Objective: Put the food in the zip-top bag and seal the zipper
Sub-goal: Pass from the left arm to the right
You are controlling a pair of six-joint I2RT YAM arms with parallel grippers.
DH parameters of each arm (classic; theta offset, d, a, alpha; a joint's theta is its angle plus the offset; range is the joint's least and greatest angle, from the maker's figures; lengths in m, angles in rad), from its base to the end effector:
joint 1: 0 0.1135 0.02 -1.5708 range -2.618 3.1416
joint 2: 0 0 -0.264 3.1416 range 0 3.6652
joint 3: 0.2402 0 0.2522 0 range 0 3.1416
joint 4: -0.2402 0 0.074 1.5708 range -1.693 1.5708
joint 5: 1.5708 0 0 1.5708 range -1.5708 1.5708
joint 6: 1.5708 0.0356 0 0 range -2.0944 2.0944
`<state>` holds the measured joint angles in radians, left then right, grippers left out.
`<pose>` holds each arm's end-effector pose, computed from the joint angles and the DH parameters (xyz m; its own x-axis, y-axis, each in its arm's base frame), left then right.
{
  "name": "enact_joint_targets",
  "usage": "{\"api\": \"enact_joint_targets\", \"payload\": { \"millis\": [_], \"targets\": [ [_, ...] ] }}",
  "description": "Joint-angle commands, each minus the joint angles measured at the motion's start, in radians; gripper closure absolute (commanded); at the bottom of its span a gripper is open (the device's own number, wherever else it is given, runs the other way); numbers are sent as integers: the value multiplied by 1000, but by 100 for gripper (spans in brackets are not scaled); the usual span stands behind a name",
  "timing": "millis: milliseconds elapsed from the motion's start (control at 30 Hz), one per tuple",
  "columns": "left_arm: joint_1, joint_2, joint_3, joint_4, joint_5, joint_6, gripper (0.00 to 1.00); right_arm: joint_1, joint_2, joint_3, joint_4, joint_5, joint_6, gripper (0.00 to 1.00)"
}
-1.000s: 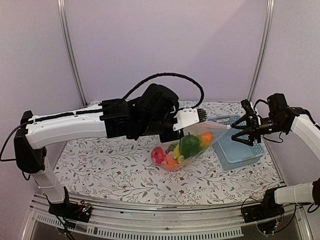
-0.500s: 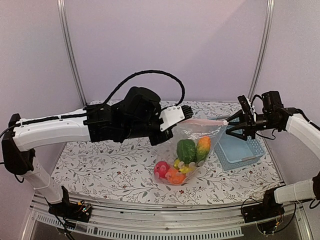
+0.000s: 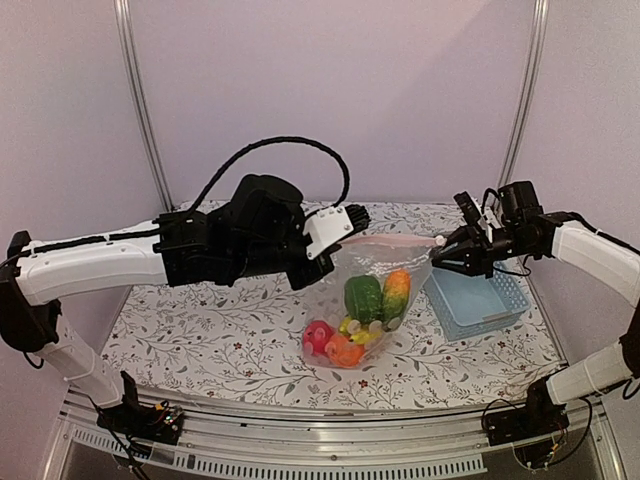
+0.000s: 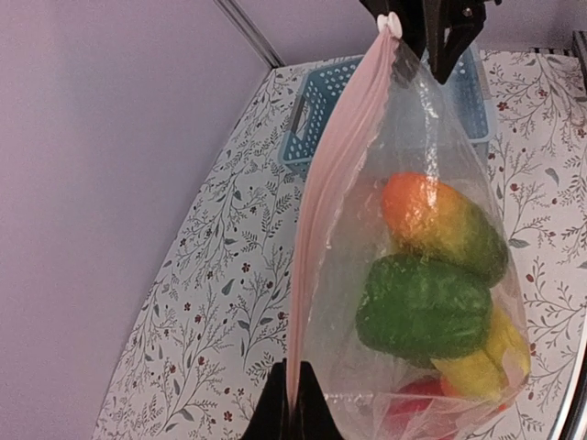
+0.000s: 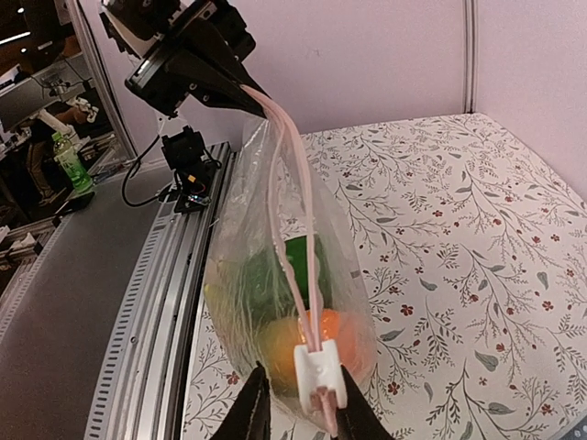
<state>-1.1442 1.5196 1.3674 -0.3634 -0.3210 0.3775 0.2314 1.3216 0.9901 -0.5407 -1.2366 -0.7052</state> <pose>0.1557 -0.3153 0.3462 0.0869 0.6541 -0.7514 0.7727 0.4318 0.4653 0.2465 0.0926 0.2807 -0.1355 -0.2504 -0.9586 -0.9907 0.0232 0.1340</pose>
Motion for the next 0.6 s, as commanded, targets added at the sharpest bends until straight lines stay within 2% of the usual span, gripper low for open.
{"api": "enact_joint_targets", "payload": {
  "millis": [0,67,167,200,300,367,467,567],
  "targets": [
    [15,-22,-14,23,8,-15,100,8,-20,28,40,-4,36,88],
    [16,-22,-17,22,7,-15,100,9,-18,28,42,3,49,99],
    [21,-24,-21,19,-2,-17,99,15,-30,24,55,23,62,100],
    [23,-24,-17,15,-3,-19,95,23,-43,24,57,58,71,100],
    [16,-21,43,9,35,-44,63,68,-83,30,47,144,73,100],
    [4,-13,91,41,92,-70,48,91,-112,44,27,170,71,100],
    [-11,23,151,113,213,-103,43,122,-131,73,-7,200,72,100],
    [-12,93,199,179,325,-163,44,149,-140,93,-32,235,73,100]
  ]
}}
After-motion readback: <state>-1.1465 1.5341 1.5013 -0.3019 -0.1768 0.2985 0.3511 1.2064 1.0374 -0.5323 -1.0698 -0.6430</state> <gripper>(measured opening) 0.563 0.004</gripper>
